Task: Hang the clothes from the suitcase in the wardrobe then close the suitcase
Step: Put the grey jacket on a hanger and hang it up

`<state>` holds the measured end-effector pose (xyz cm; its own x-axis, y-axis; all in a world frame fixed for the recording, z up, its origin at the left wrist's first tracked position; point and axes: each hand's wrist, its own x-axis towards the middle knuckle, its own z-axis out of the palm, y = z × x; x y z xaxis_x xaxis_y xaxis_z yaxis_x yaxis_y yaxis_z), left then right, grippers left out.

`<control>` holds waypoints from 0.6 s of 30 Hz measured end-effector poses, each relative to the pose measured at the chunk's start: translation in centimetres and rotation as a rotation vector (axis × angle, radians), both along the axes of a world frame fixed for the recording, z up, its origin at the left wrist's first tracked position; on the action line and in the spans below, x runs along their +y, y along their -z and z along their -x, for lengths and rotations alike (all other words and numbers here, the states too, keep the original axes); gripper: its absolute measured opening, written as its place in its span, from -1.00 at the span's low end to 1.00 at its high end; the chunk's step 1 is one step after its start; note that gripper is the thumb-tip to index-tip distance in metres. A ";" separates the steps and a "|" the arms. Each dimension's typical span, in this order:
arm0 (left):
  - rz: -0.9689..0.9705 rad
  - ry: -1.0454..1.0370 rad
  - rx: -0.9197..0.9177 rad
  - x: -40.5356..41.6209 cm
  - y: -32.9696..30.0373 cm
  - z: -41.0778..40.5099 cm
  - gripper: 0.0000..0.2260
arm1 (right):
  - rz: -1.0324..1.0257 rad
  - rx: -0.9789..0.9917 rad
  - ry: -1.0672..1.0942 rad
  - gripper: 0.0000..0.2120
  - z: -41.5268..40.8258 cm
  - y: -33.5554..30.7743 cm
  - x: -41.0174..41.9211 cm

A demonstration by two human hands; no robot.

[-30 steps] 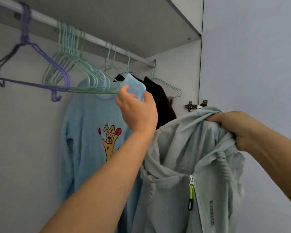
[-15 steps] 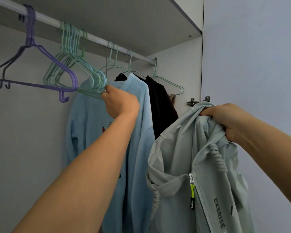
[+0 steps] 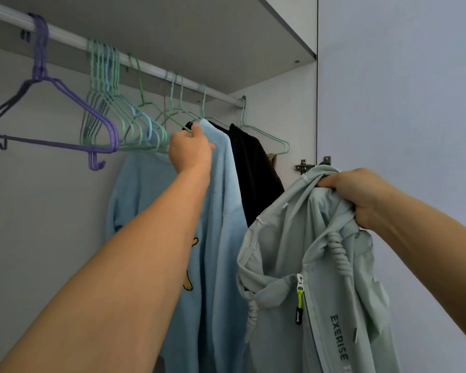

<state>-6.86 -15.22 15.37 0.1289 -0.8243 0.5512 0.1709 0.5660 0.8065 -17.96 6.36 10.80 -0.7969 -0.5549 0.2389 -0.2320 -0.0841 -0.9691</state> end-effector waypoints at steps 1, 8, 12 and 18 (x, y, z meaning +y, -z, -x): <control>0.003 0.029 0.036 -0.2 -0.4 0.1 -0.72 | -0.001 0.003 0.004 -0.91 0.1 0.0 0.0; -0.019 0.313 0.053 1.0 -1.4 0.6 -0.74 | -0.022 -0.001 0.032 -0.90 1.3 0.2 0.1; -0.044 0.577 -0.141 5.5 0.0 1.2 -0.87 | -0.011 -0.010 0.062 -0.92 1.8 0.4 0.6; -0.119 1.099 -0.485 13.2 7.8 3.5 -0.88 | 0.027 -0.105 0.074 -0.93 2.9 1.7 1.4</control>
<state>-10.36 -2.06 7.53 -0.8727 -0.4126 0.2611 0.1797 0.2259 0.9574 -20.87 7.73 9.06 -0.8567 -0.4883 0.1665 -0.1361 -0.0973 -0.9859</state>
